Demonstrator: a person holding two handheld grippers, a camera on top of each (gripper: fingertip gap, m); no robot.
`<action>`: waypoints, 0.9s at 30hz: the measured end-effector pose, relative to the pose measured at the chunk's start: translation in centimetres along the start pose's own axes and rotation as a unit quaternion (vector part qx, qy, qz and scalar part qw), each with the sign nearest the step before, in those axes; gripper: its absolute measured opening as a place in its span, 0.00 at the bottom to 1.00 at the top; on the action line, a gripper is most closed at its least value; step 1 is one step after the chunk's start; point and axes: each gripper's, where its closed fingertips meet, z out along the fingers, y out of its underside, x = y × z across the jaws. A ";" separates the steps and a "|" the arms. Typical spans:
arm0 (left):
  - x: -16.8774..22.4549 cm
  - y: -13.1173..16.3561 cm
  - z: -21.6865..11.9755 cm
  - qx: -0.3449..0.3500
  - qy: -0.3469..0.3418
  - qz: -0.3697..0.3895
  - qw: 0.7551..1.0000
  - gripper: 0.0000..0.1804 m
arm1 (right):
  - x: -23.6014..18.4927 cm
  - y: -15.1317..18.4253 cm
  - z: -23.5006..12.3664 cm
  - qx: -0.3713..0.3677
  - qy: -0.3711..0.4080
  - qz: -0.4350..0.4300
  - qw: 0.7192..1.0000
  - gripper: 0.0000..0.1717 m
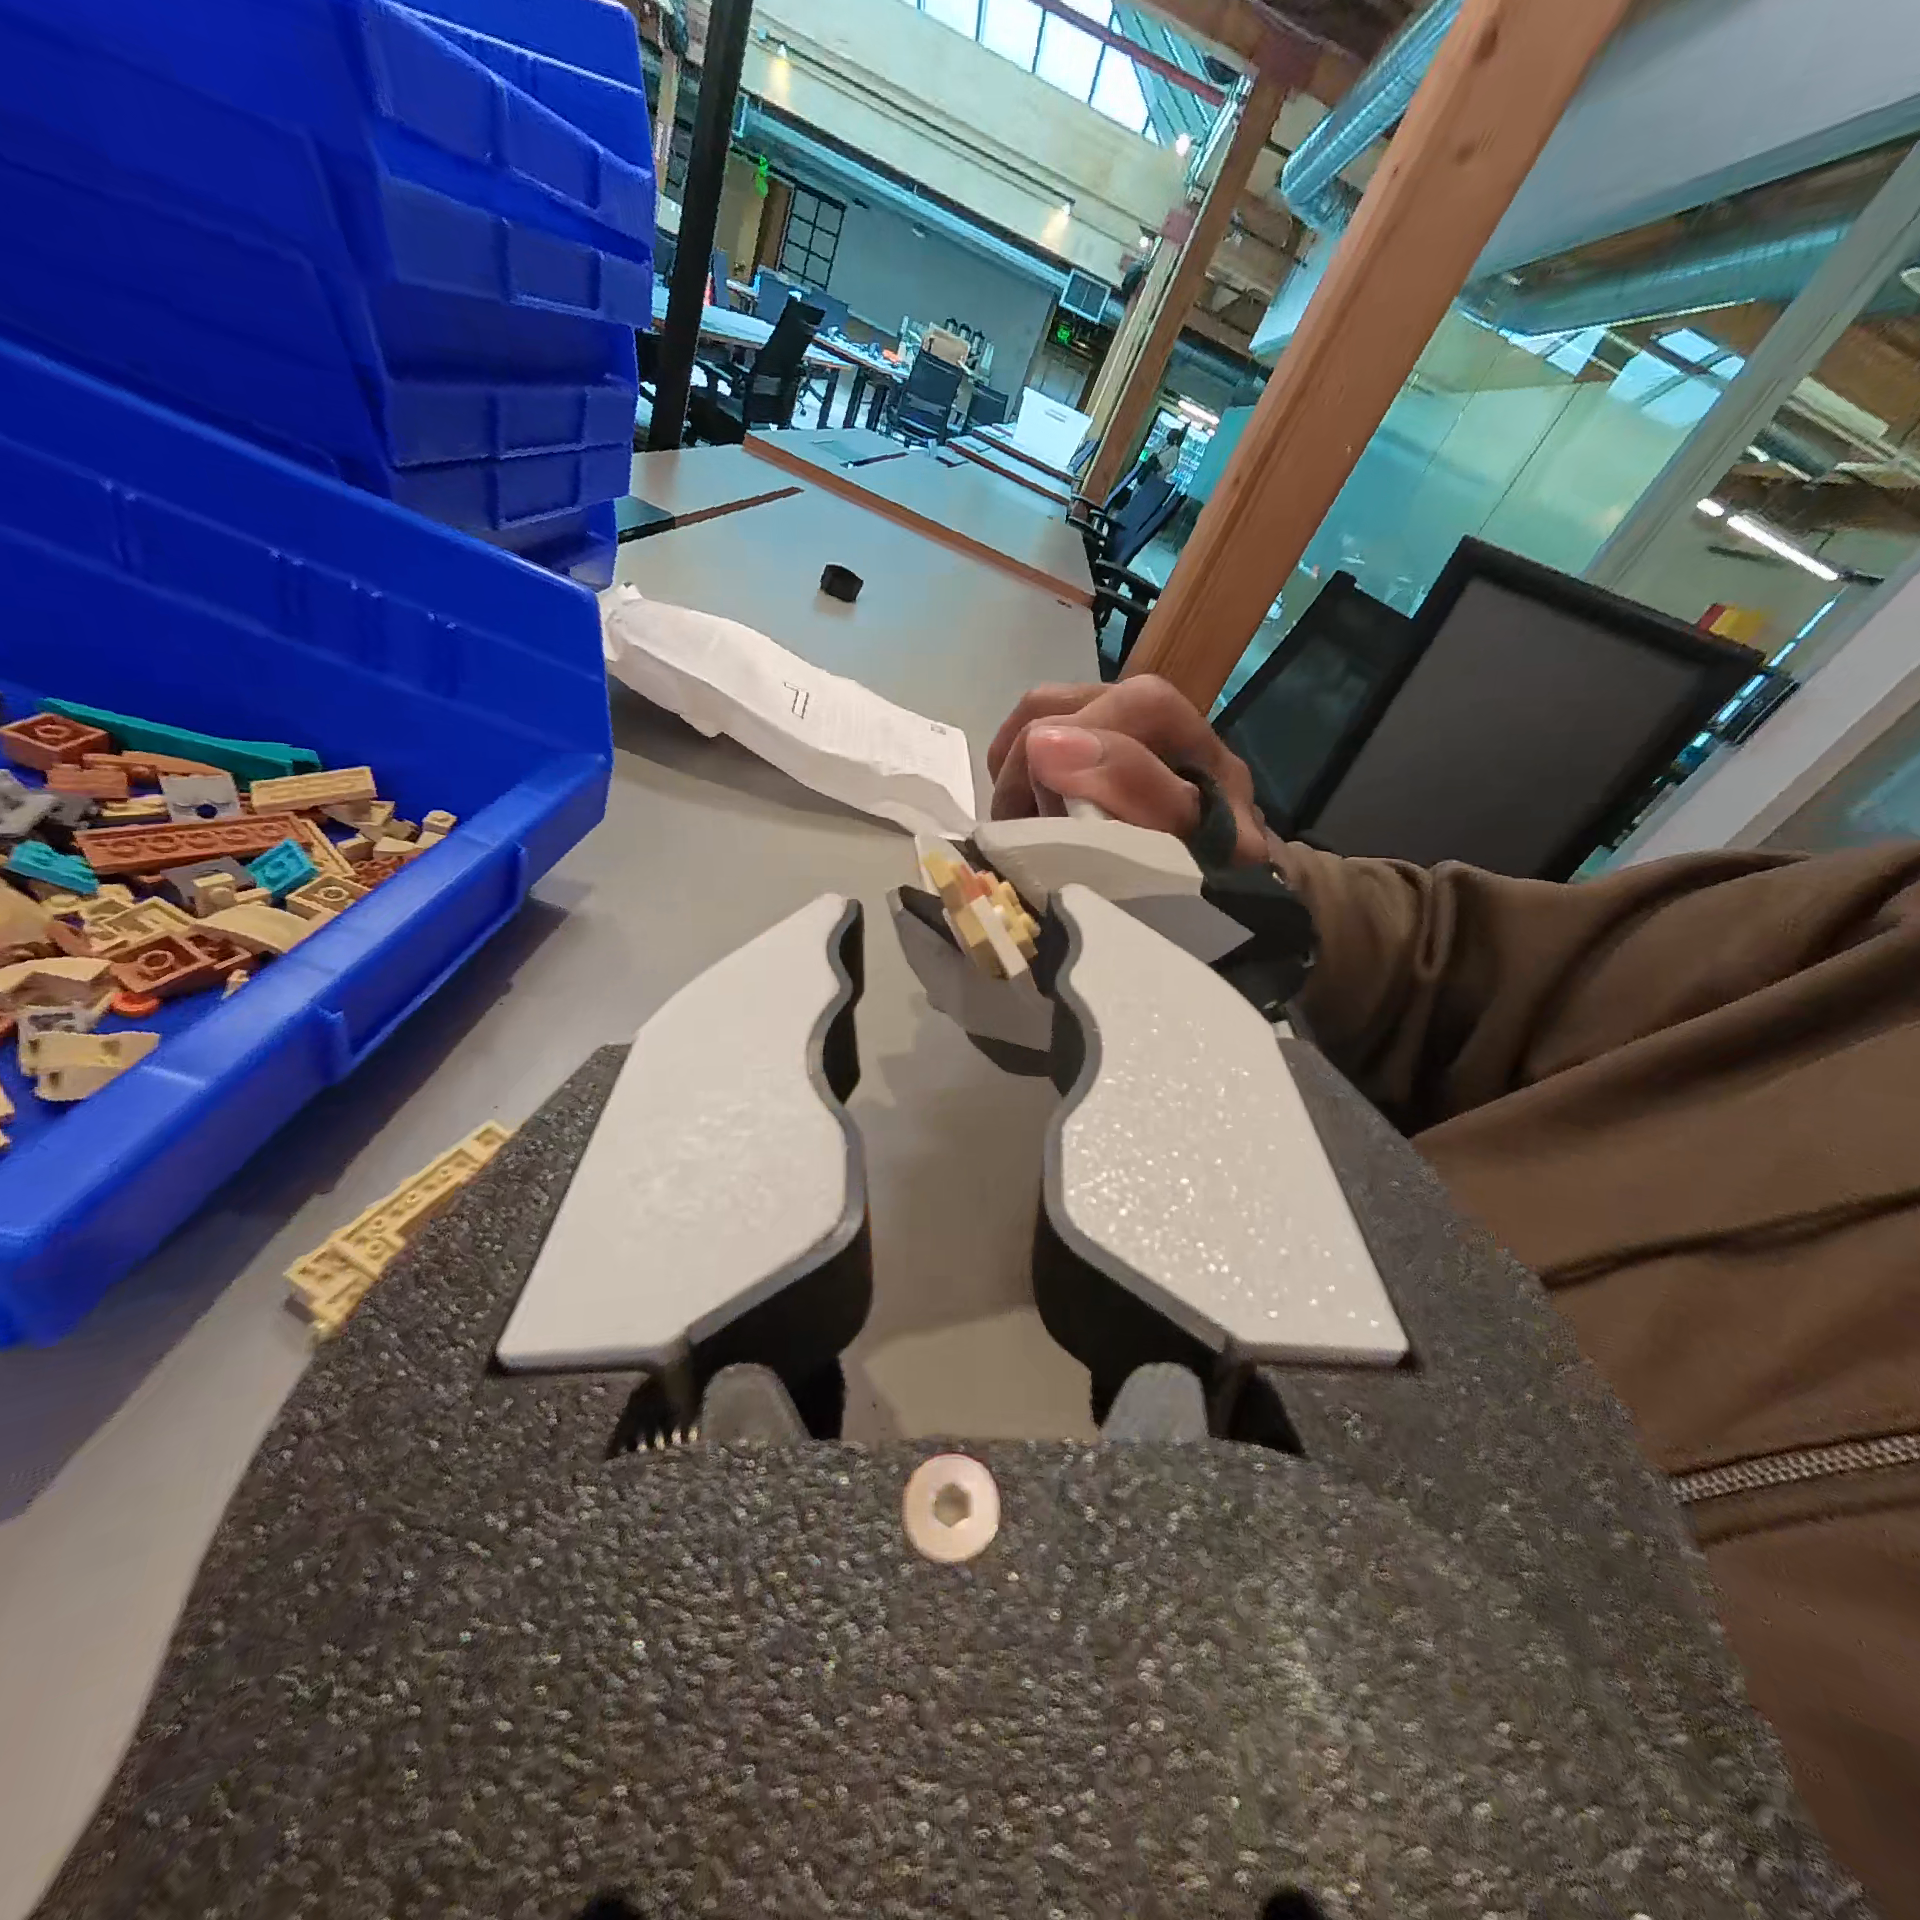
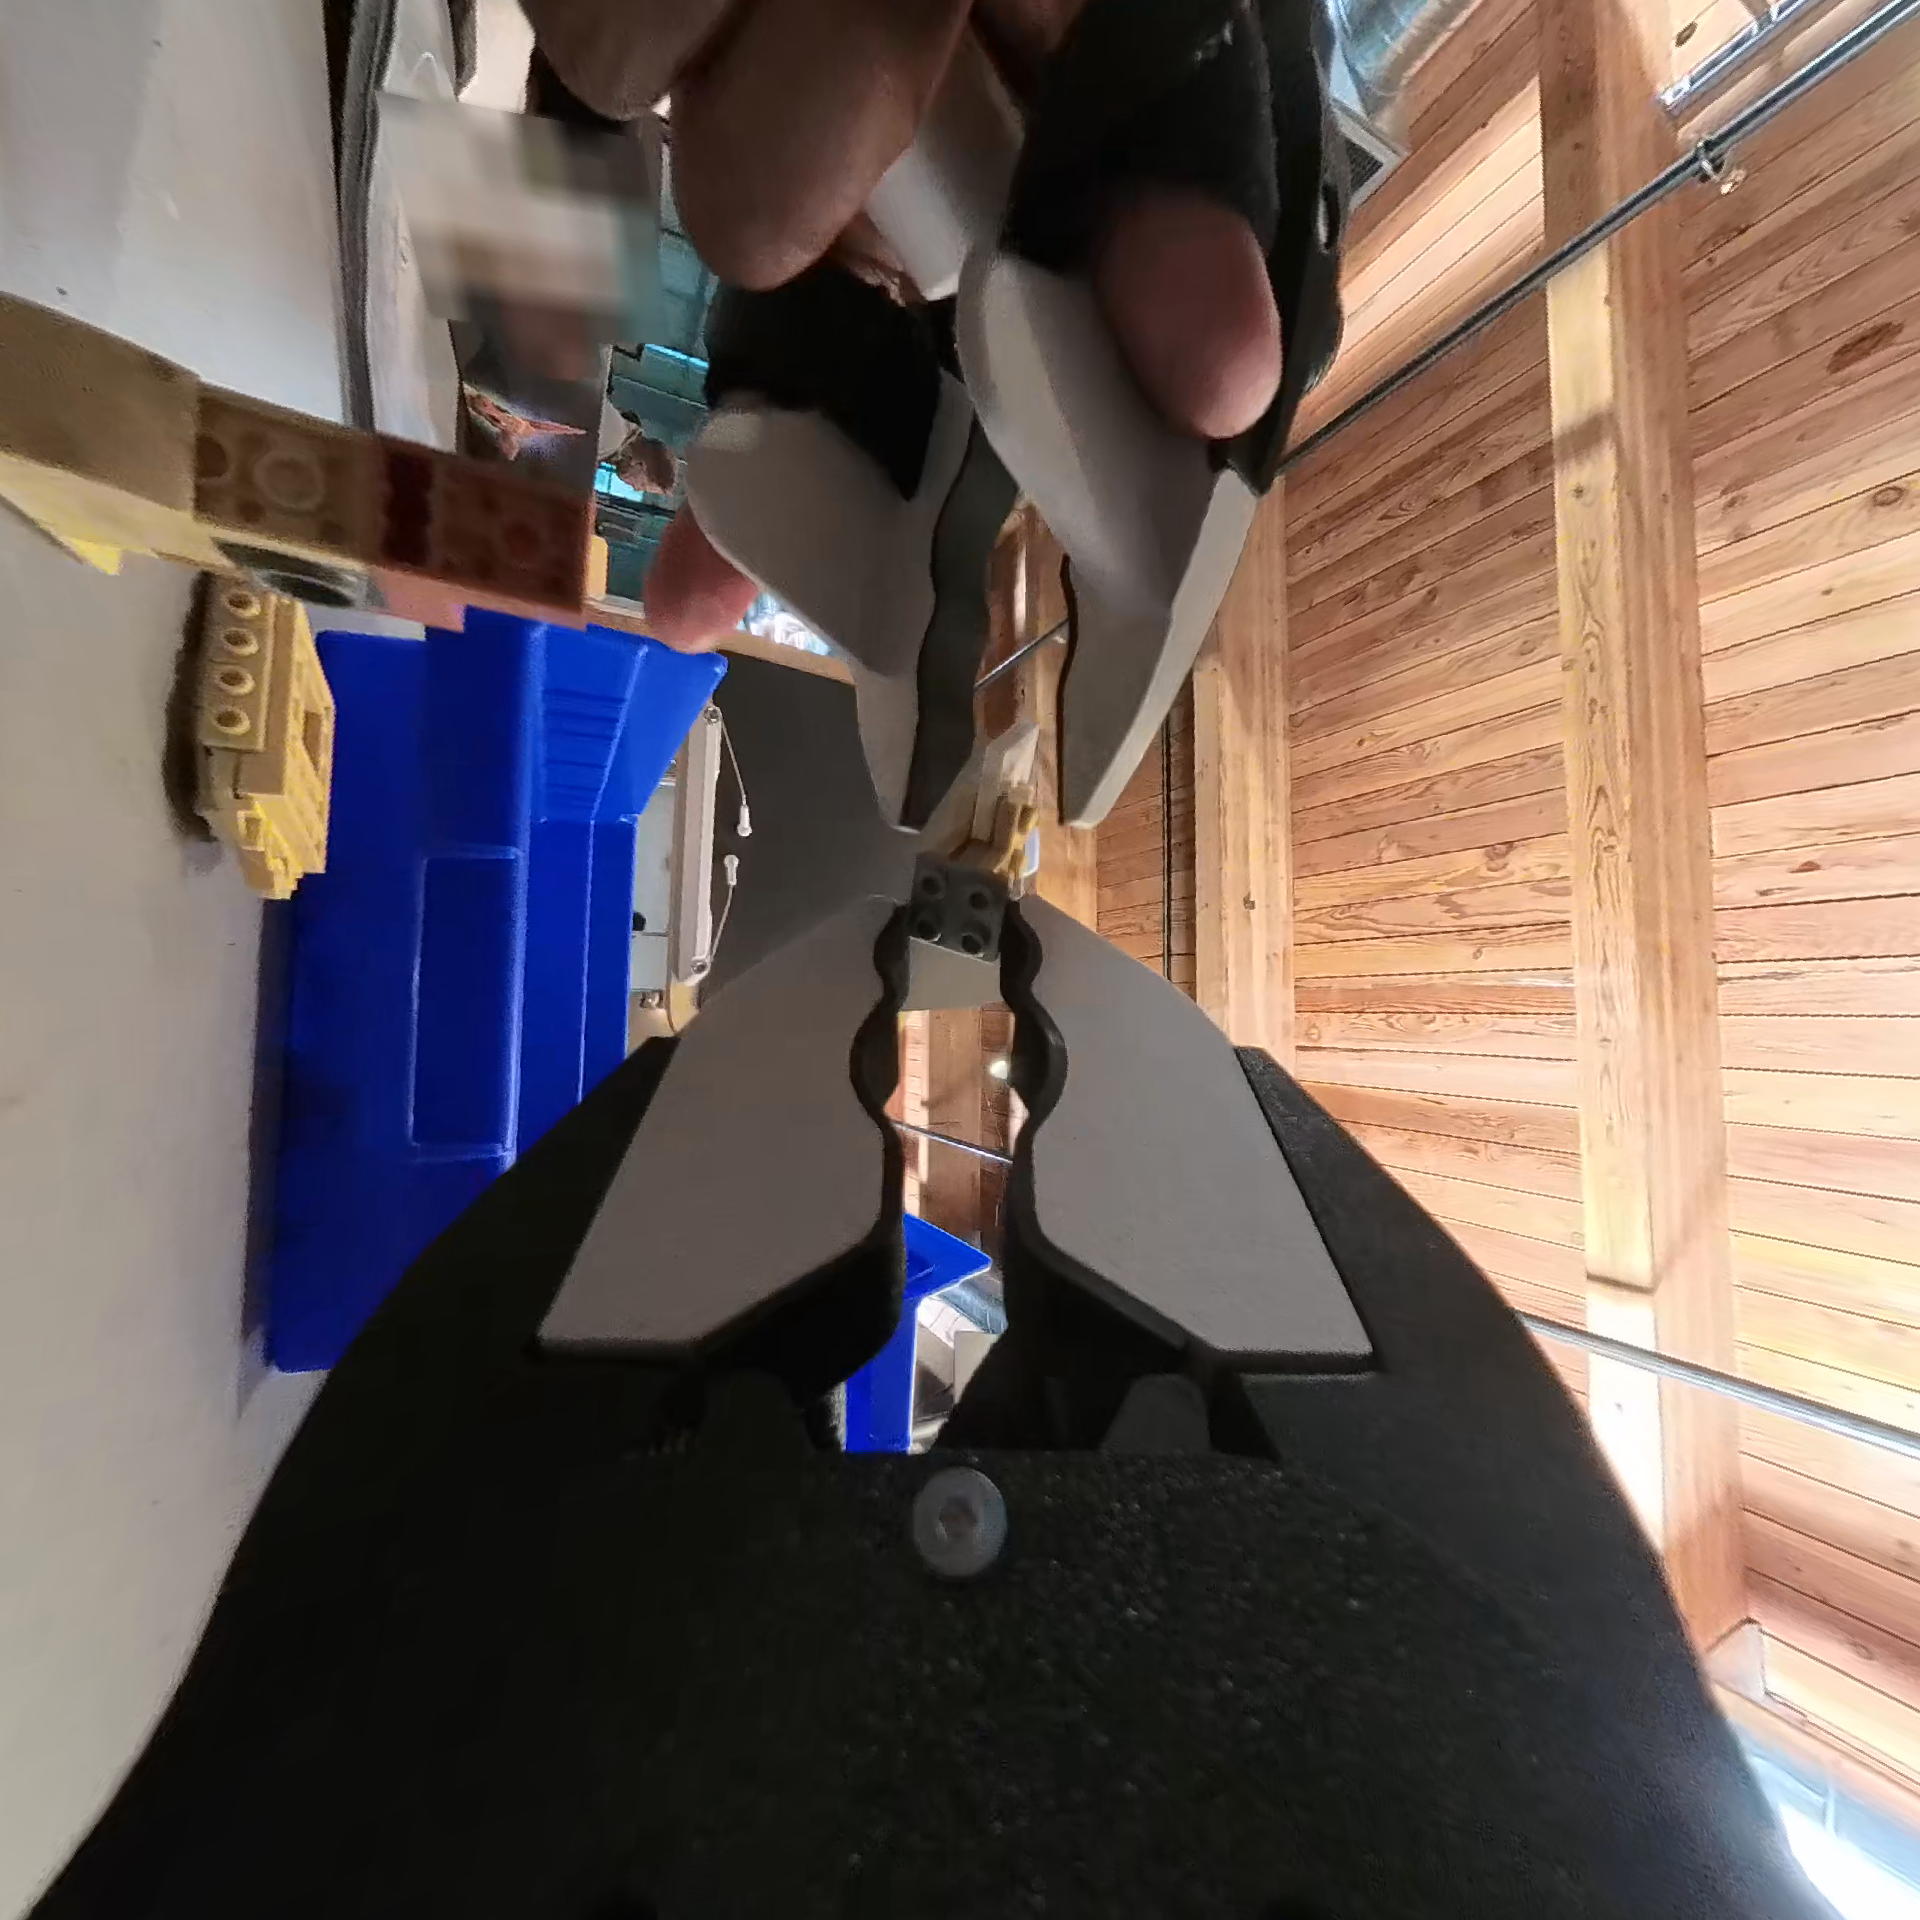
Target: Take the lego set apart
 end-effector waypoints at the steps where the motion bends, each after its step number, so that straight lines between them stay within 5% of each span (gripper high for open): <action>1: 0.1 -0.1 0.1 0.004 0.001 -0.003 1.000 0.17 | 0.0 0.0 0.0 0.000 0.001 -0.003 1.000 0.09; 9: 0.1 -0.4 0.3 0.029 -0.002 -0.029 0.999 0.05 | -0.1 -0.1 0.1 -0.005 0.000 -0.014 1.000 0.09; 14: -1.6 0.1 0.0 -0.005 -0.097 0.099 0.990 0.04 | 0.5 -0.6 -0.1 0.014 -0.011 0.051 0.999 0.09; 18: -1.9 0.0 -0.1 -0.004 -0.102 0.090 0.991 0.04 | -0.2 -0.1 0.1 0.012 -0.044 0.122 0.992 0.09; 24: -5.7 3.8 -1.1 -0.159 -0.219 0.175 0.946 0.05 | -0.9 0.1 -0.2 0.074 -0.158 0.413 0.894 0.09; 27: -6.3 5.3 -1.0 -0.202 -0.228 0.174 0.936 0.05 | -1.8 0.8 -0.2 0.072 -0.187 0.454 0.868 0.09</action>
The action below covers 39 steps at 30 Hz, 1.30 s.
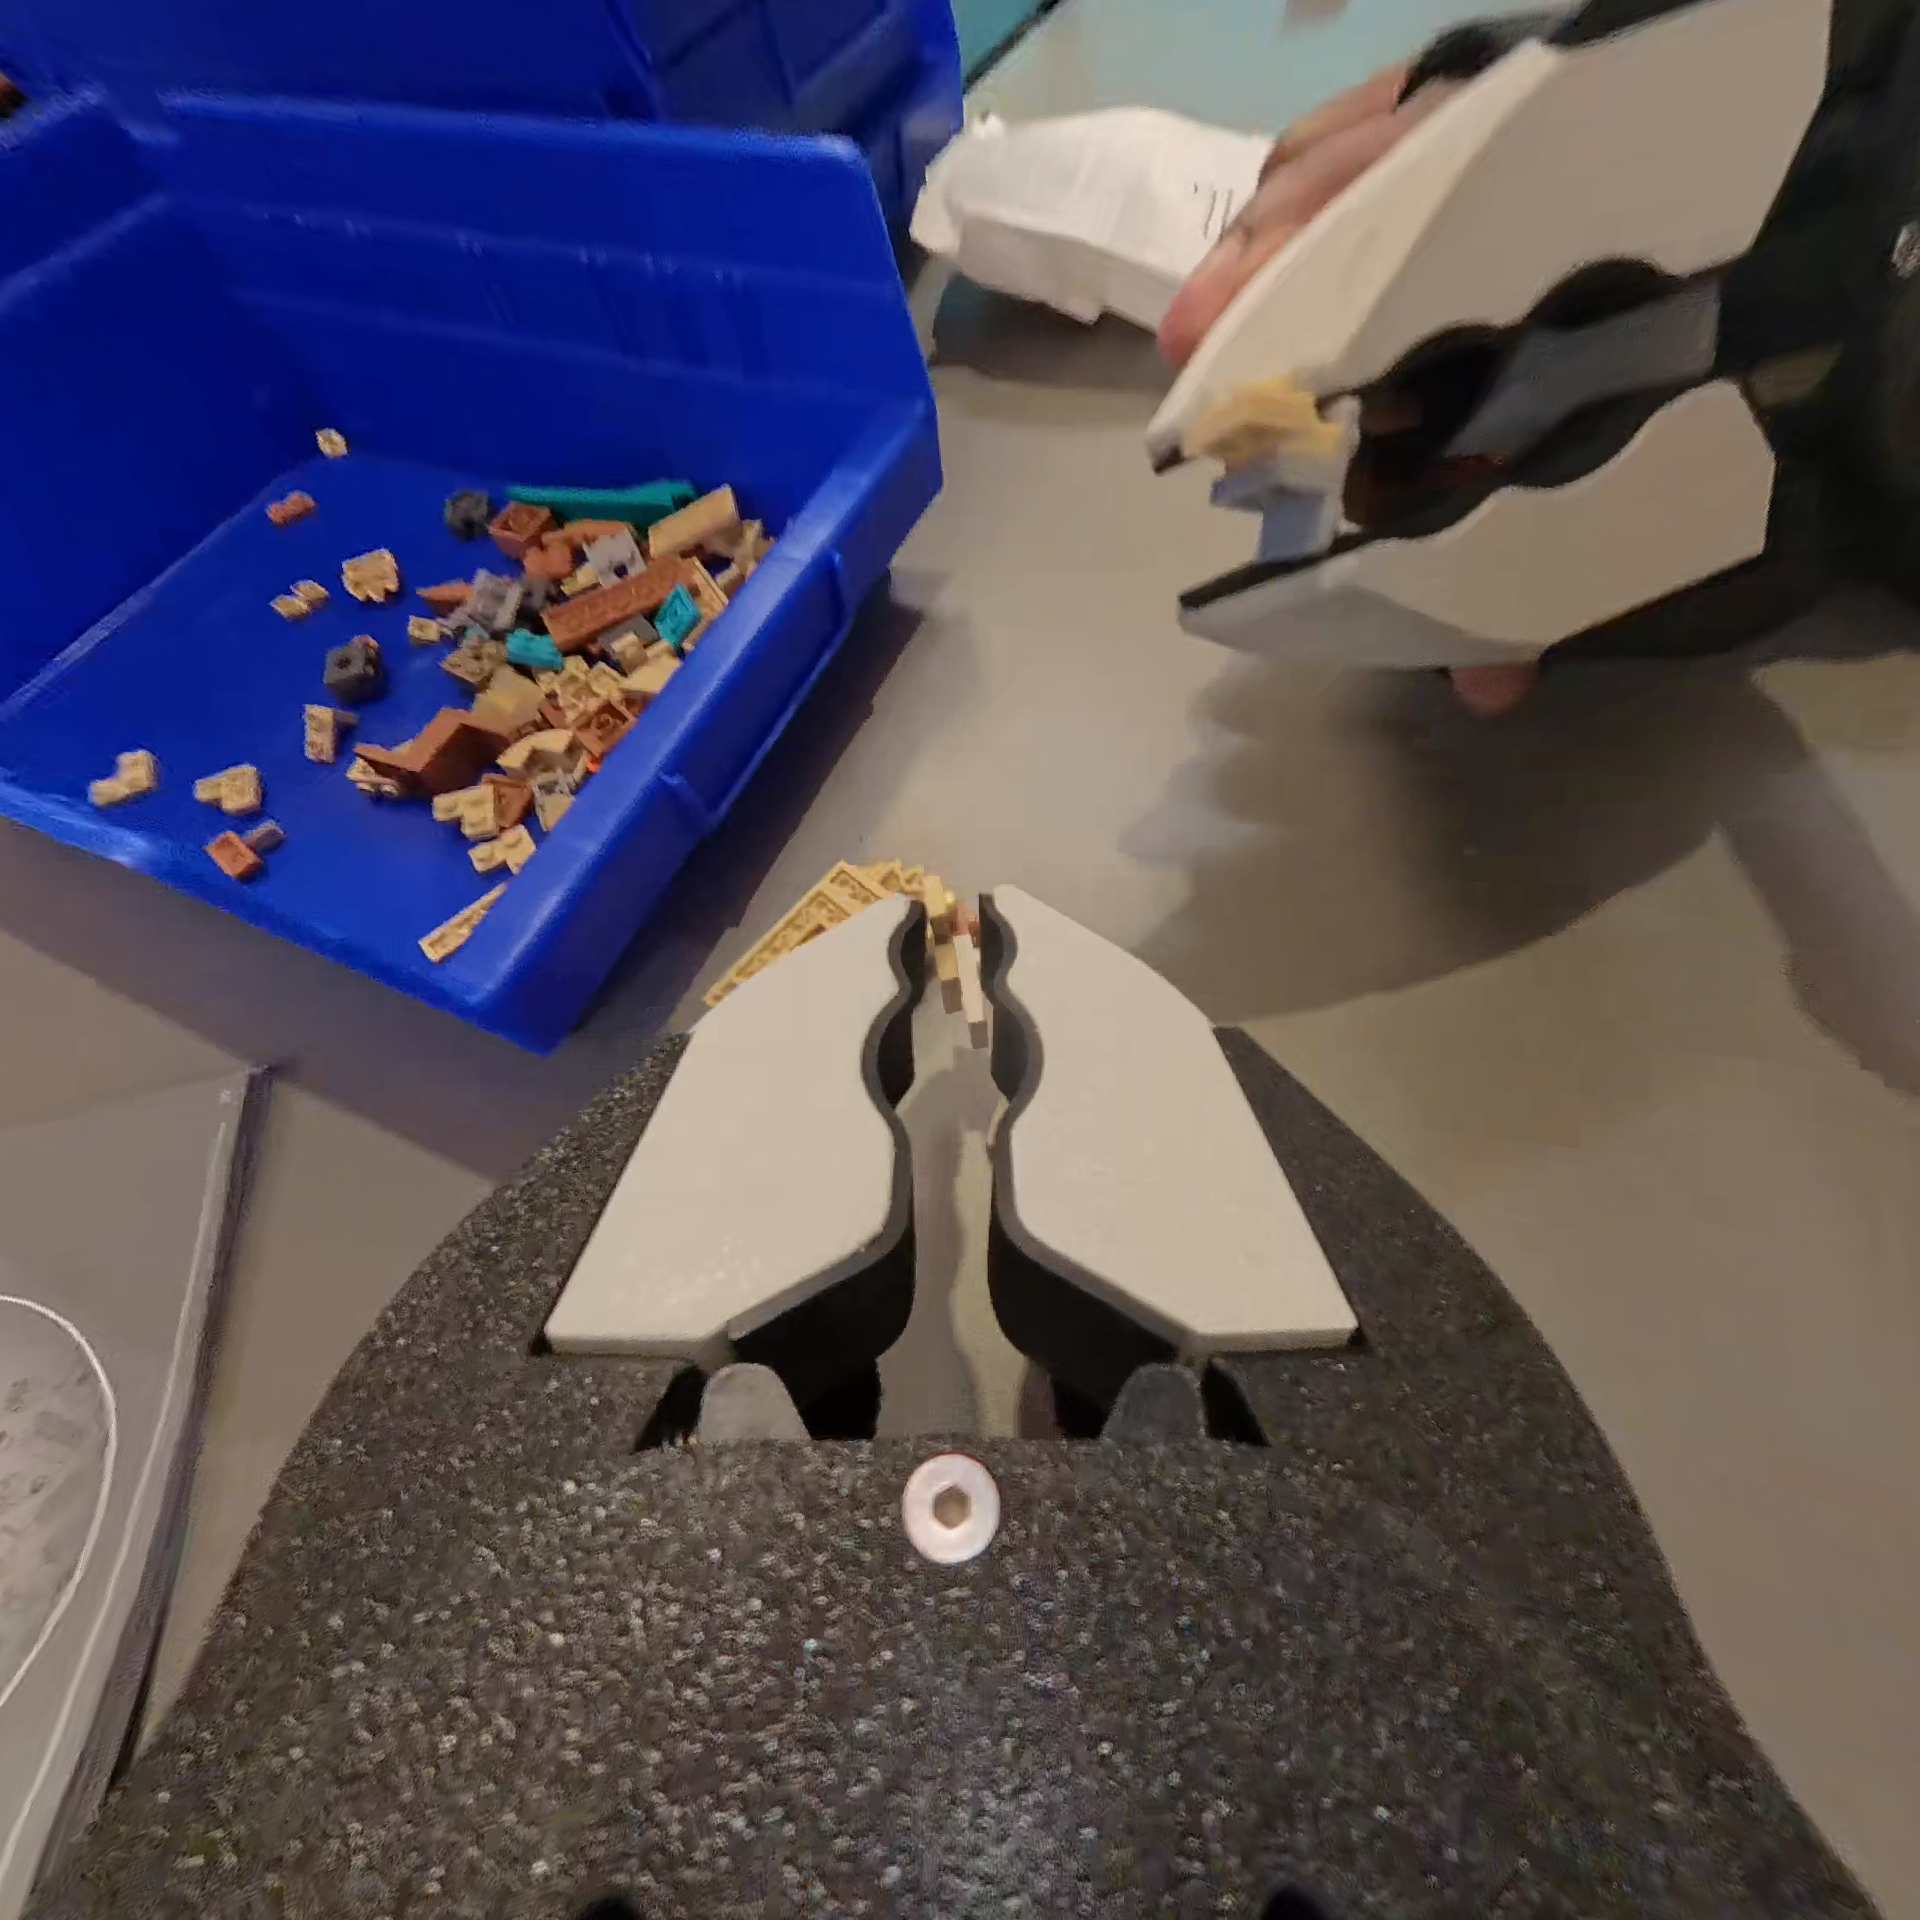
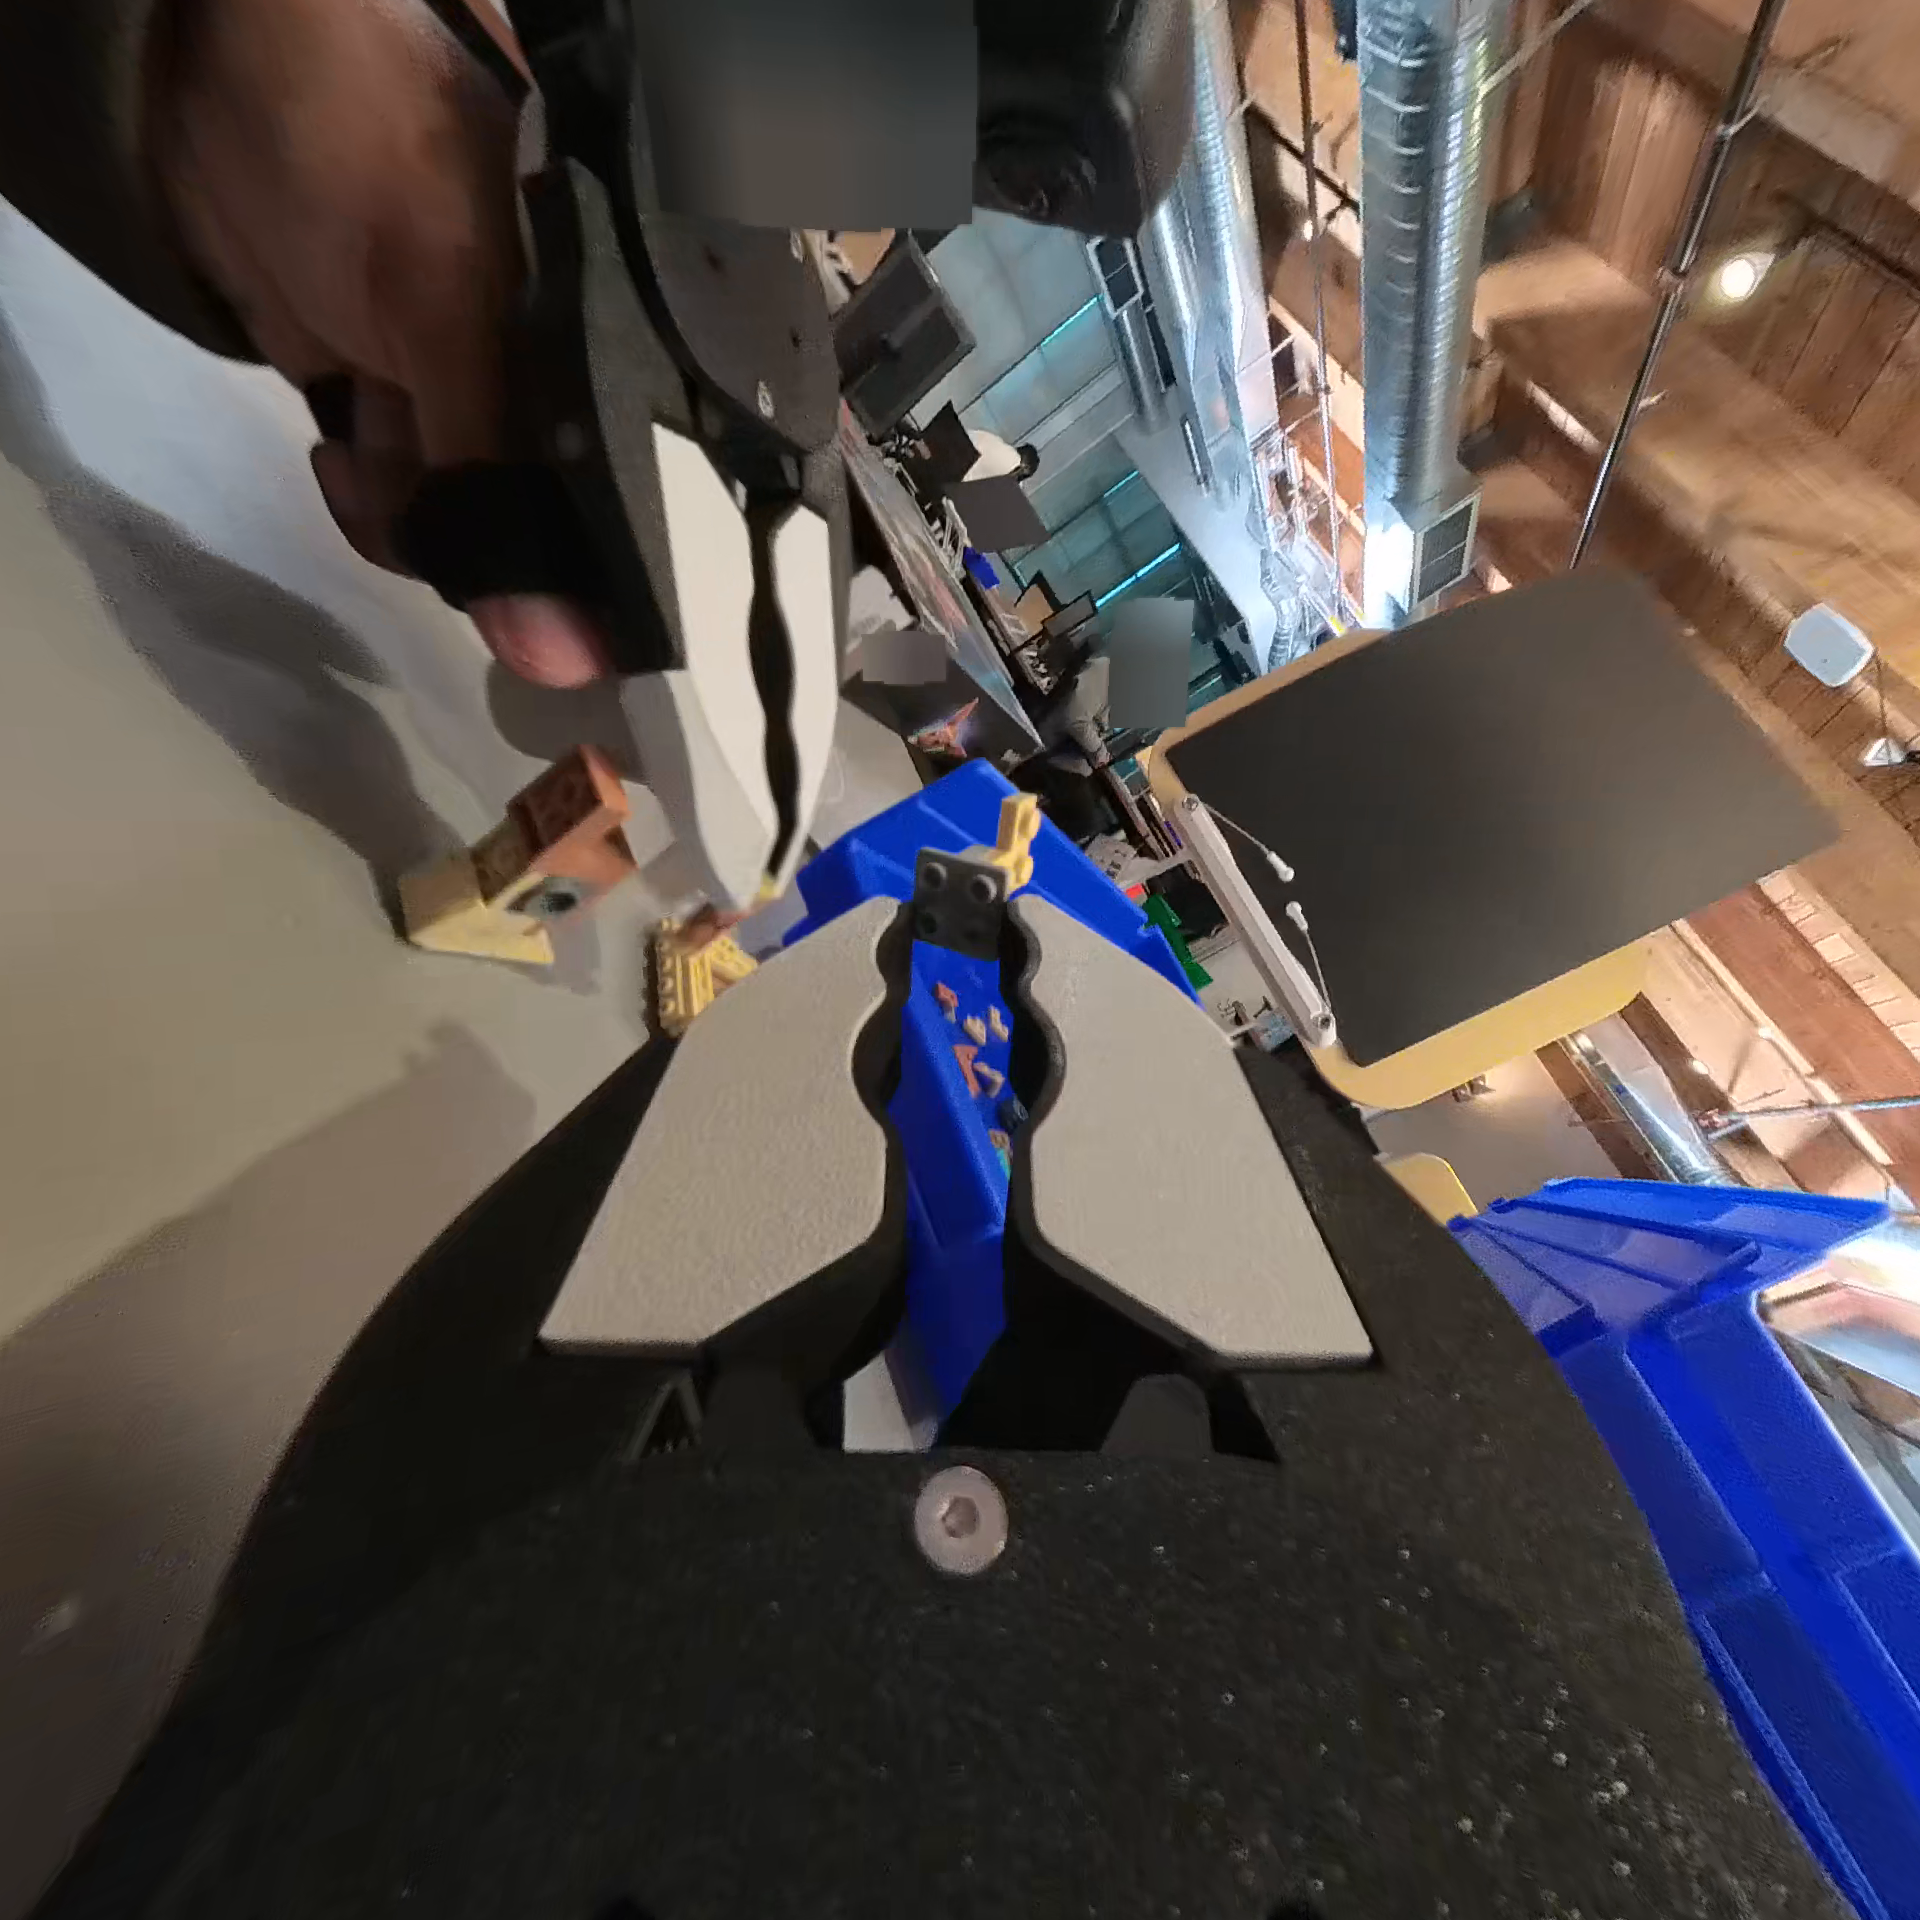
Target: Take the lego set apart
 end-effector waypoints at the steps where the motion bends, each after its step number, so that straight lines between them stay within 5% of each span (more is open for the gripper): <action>1: 0.2 0.5 0.3 -0.015 0.010 -0.005 1.000 0.07 | 0.0 0.4 0.0 -0.006 -0.001 -0.005 1.000 0.09; 5: 0.3 1.0 0.5 -0.029 0.014 -0.009 0.999 0.13 | -0.6 1.0 0.2 -0.022 -0.005 -0.050 0.998 0.09; 8: 0.6 -1.8 -0.7 0.050 0.023 -0.008 0.998 0.14 | -0.8 1.4 0.5 -0.048 0.016 -0.129 0.990 0.09; 12: 2.3 -5.0 -2.5 0.145 0.133 -0.114 0.974 0.13 | -0.9 1.8 0.9 -0.079 0.044 -0.237 0.967 0.09; 22: 3.2 -4.6 -1.5 0.134 0.165 -0.154 0.965 0.05 | -1.5 0.4 1.4 -0.070 0.069 -0.340 0.935 0.09; 26: 3.2 -5.4 -2.1 0.168 0.168 -0.142 0.961 0.04 | -0.7 -0.1 1.2 -0.056 0.081 -0.277 0.956 0.09; 31: 1.7 -6.8 -3.2 0.235 0.130 -0.135 0.954 0.03 | 1.1 -0.8 0.7 -0.033 0.079 -0.077 0.993 0.16; 39: 1.6 -9.4 -4.8 0.344 0.161 -0.201 0.903 0.03 | 2.7 -1.6 1.7 -0.029 0.126 0.033 0.991 0.24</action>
